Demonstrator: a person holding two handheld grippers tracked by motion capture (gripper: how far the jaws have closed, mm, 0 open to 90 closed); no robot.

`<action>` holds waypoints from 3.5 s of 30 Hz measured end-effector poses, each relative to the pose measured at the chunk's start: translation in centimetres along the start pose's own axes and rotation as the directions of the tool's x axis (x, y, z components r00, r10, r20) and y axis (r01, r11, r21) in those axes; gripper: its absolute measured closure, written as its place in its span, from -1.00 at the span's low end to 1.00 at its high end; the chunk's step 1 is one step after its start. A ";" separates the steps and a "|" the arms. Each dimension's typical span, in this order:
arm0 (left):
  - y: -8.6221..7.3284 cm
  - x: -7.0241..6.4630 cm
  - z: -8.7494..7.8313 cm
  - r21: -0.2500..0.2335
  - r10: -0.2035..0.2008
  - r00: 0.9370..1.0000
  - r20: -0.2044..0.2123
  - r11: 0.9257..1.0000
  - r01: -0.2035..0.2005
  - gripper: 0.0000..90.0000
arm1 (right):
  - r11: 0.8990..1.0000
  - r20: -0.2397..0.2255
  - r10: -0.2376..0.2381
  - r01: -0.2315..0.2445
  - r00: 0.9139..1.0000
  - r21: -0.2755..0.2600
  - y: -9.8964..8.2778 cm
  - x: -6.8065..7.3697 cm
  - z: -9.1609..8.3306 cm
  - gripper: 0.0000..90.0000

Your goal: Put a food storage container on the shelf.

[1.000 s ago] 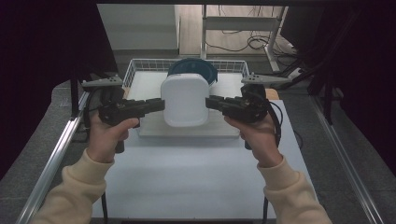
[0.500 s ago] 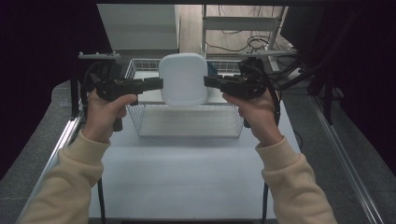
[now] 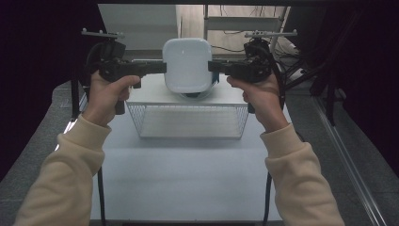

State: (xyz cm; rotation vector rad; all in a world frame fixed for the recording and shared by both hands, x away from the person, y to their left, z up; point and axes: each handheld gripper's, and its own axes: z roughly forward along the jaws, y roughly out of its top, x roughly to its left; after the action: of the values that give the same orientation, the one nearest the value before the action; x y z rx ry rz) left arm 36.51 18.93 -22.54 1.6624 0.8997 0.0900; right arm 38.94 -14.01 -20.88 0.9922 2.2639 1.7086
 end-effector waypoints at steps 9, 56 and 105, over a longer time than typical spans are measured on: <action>1.7 2.7 2.0 0.033 -0.055 0.998 0.020 0.998 0.054 0.78 | 0.998 0.022 0.055 -0.056 0.998 0.029 1.3 -2.3 1.3 0.76; 3.0 10.2 7.3 0.023 -0.389 0.919 0.060 0.921 0.389 0.63 | 0.888 0.074 0.439 -0.445 0.895 0.117 3.1 -9.8 6.8 0.56; -5.2 4.5 -0.3 -0.008 0.004 0.998 -0.061 1.000 -0.005 -0.42 | 0.996 0.021 0.083 -0.084 0.996 0.023 -2.8 -6.2 -1.5 -0.34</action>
State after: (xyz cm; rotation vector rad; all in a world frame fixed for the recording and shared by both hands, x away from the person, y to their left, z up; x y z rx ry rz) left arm 36.85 21.94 -28.65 1.6617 0.9400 0.1479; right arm 41.85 -19.14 -24.58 1.1187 2.2656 1.7000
